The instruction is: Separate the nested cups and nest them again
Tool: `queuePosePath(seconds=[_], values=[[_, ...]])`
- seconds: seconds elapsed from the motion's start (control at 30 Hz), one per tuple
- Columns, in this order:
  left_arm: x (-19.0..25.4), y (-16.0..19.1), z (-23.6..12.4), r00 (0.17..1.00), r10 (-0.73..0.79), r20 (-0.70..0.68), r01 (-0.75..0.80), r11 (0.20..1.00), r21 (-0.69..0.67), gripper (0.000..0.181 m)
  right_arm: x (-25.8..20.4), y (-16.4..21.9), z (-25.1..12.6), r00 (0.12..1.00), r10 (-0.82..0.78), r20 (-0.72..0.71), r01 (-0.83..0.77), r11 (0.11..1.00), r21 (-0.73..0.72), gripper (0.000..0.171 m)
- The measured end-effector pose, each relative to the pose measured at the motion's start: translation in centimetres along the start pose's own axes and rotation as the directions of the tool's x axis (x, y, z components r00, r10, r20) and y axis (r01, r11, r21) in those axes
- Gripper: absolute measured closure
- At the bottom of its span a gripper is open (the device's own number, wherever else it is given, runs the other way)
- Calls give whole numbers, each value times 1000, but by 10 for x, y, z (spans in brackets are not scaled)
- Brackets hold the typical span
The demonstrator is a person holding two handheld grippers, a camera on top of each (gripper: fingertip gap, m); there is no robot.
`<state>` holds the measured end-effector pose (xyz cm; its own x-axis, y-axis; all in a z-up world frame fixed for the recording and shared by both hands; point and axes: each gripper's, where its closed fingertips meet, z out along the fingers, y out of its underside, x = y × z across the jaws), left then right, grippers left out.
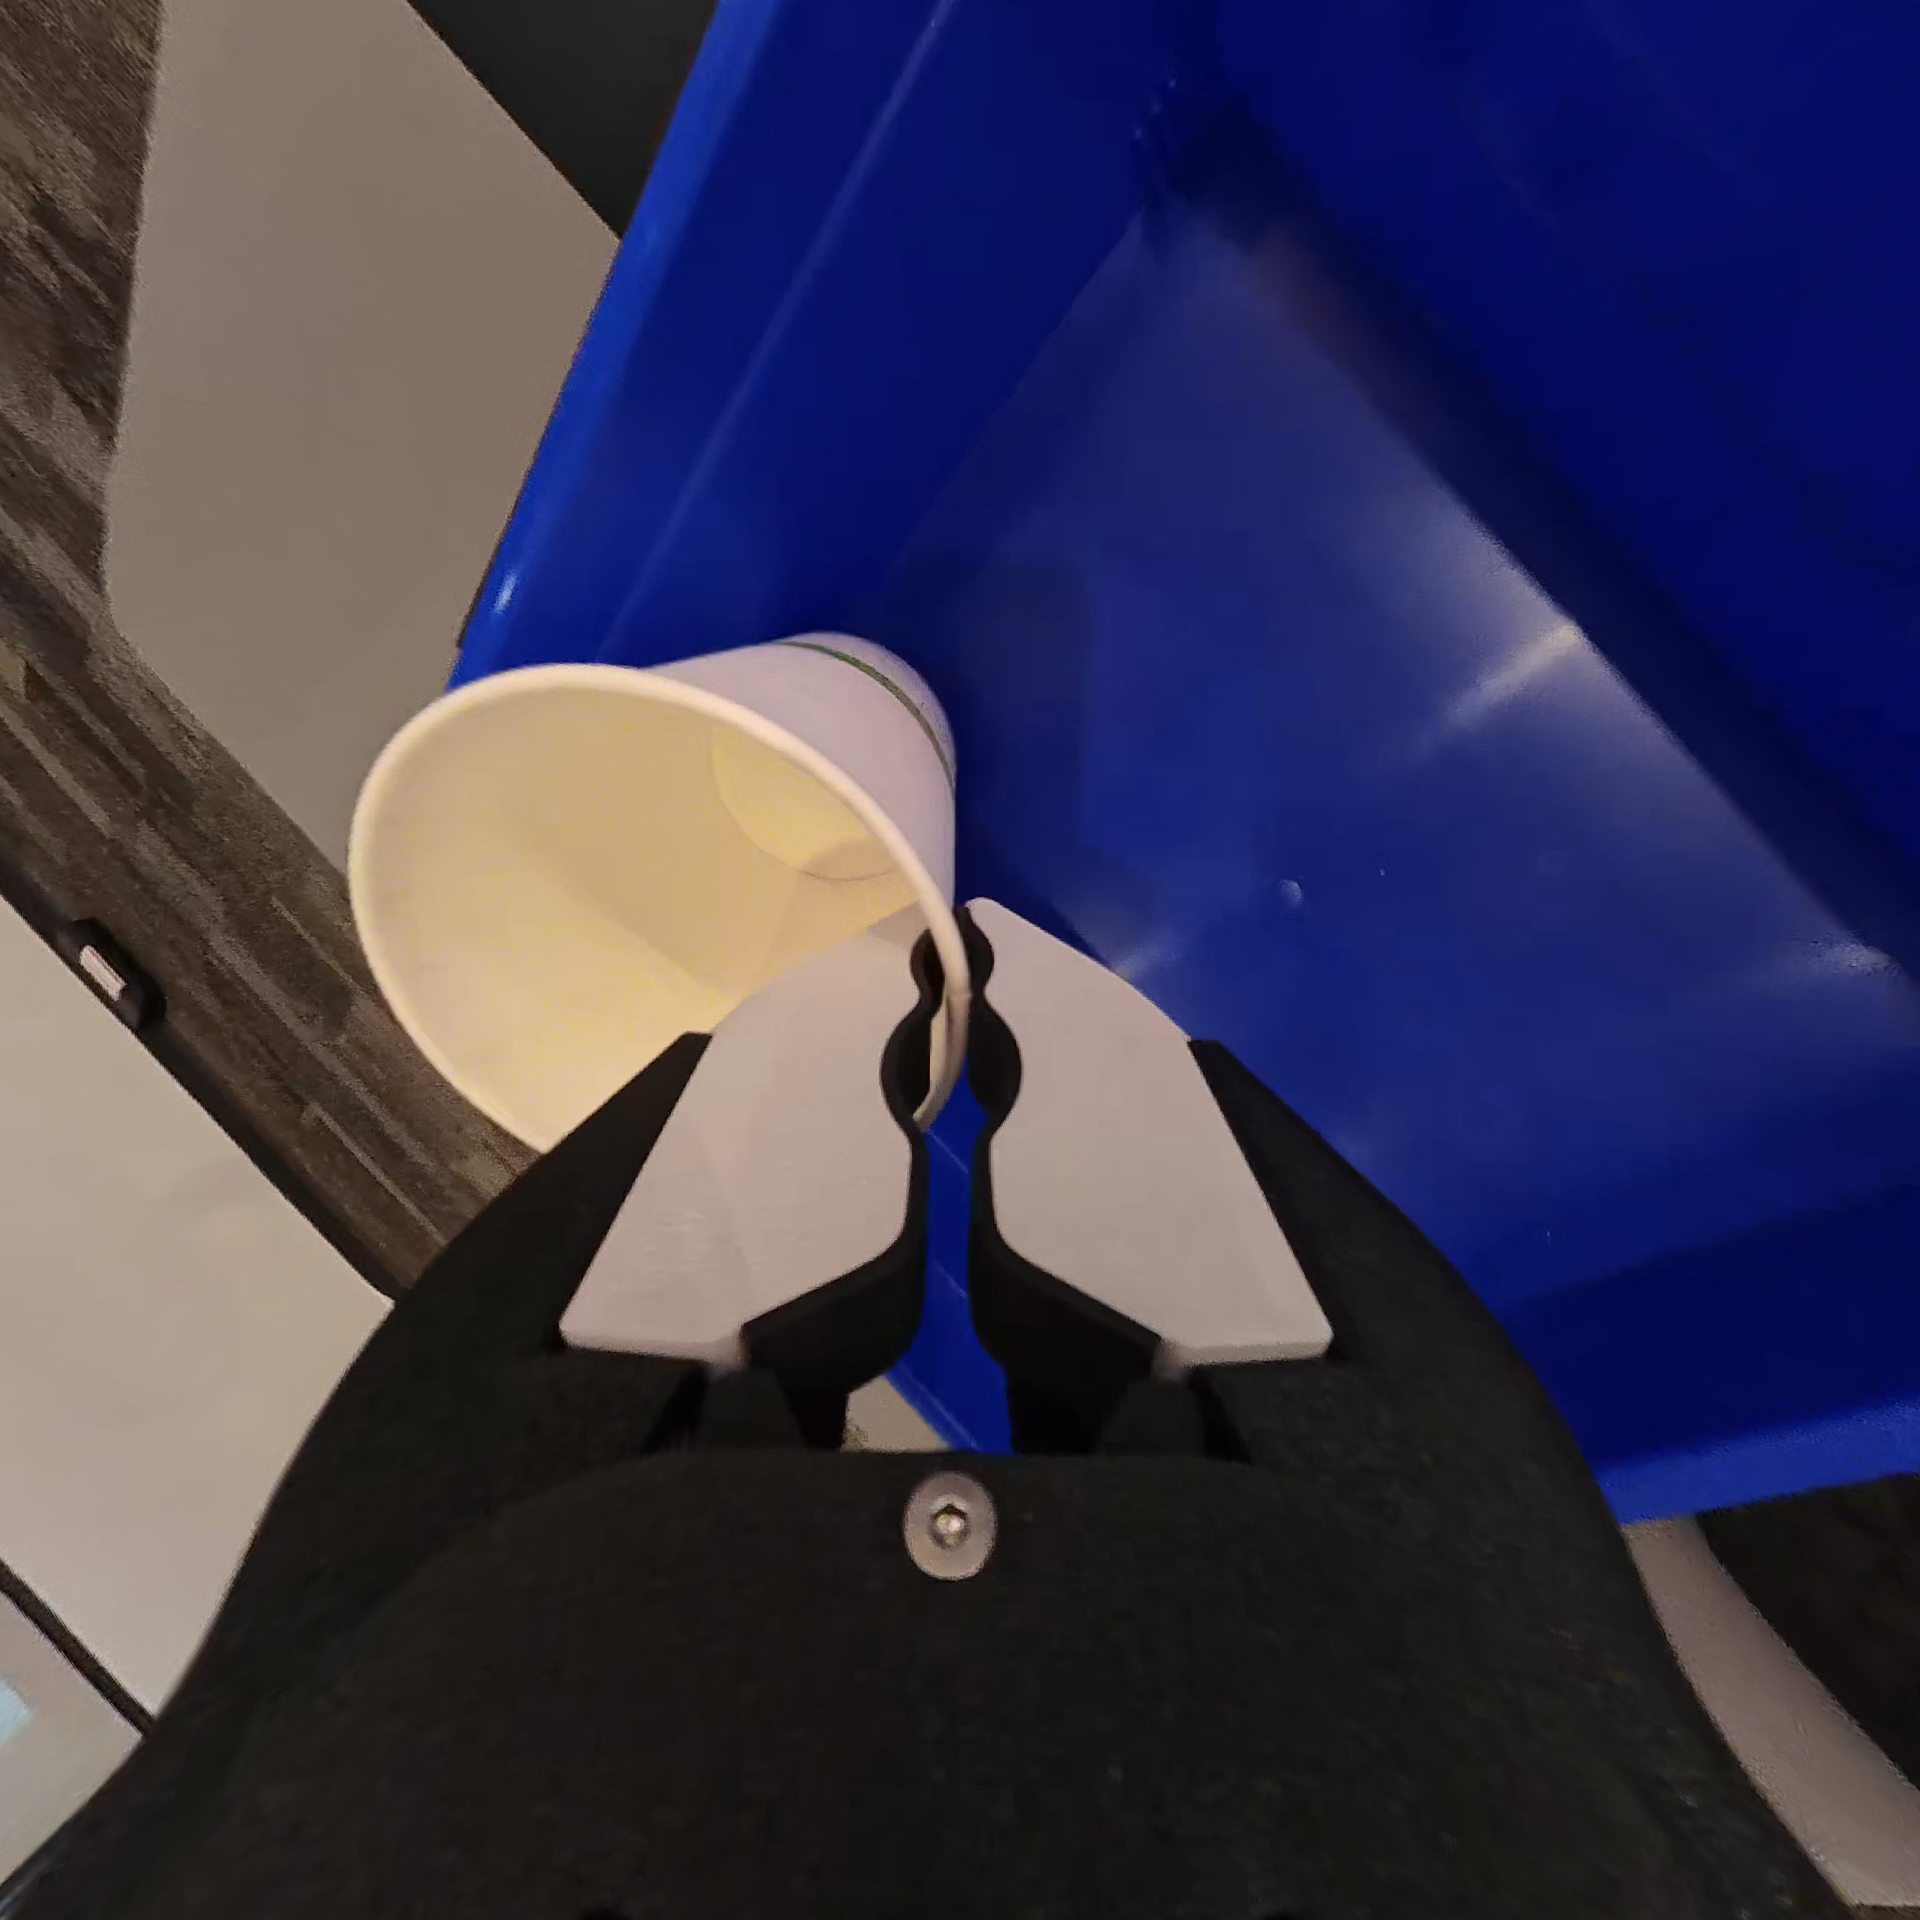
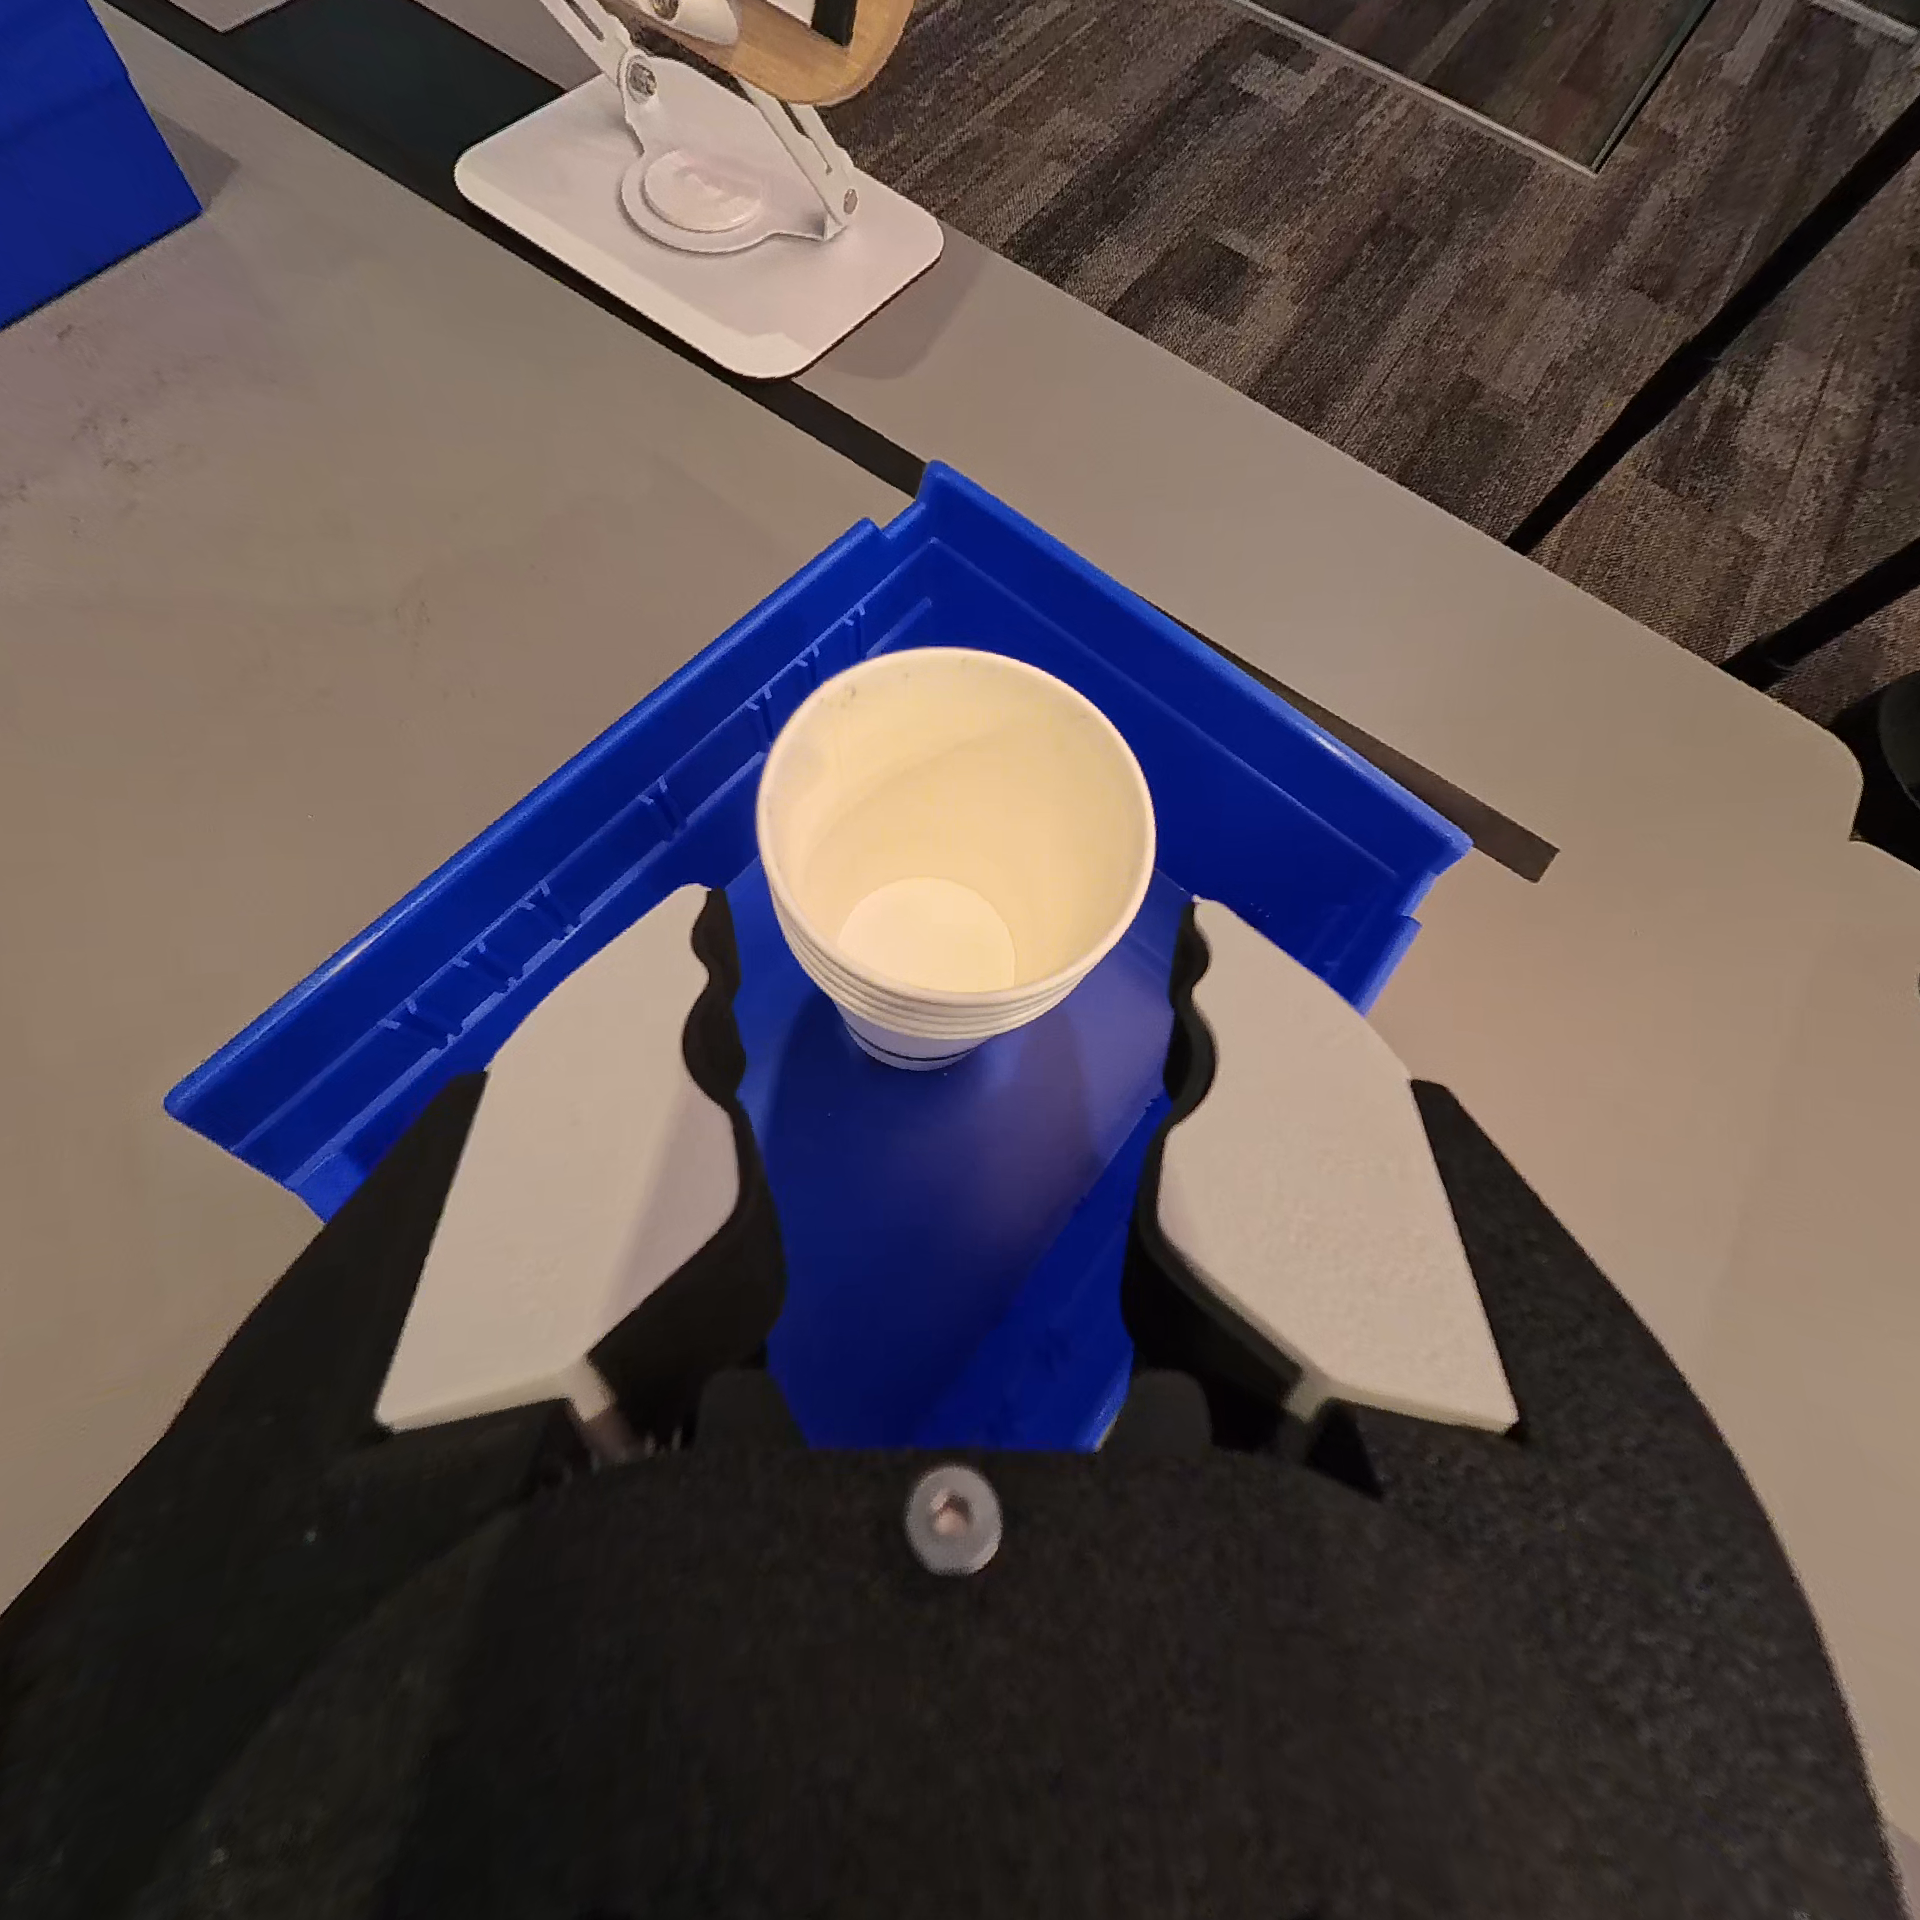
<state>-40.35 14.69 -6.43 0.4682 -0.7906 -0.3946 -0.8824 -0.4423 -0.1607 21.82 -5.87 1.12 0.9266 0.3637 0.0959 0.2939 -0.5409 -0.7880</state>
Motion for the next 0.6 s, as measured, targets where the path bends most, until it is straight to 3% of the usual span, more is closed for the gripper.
queuePosePath(seconds=[0.17, 0.27, 0.43, 0.53, 0.6], values=[[14, -34, -80, 986, 87, 139, -110, 980, 169, 181, -3, -27, -23, 995, -26, -92, 34, 996, 81, 94], [60, -75, -142, 962, 214, 169, -260, 906, 335, 180, -23, -68, -48, 990, -77, -122, 106, 961, 255, 95], [185, -127, -203, 854, 518, 49, -442, 673, 593, 181, -137, -114, -64, 911, -377, 167, 253, 831, 495, 92], [252, -138, -211, 723, 689, 55, -540, 514, 666, 181, -191, -116, -54, 821, -500, 277, 309, 797, 520, 87], [281, -144, -212, 676, 736, 48, -562, 472, 679, 181, -221, -107, -43, 746, -548, 378, 331, 798, 503, 81]])
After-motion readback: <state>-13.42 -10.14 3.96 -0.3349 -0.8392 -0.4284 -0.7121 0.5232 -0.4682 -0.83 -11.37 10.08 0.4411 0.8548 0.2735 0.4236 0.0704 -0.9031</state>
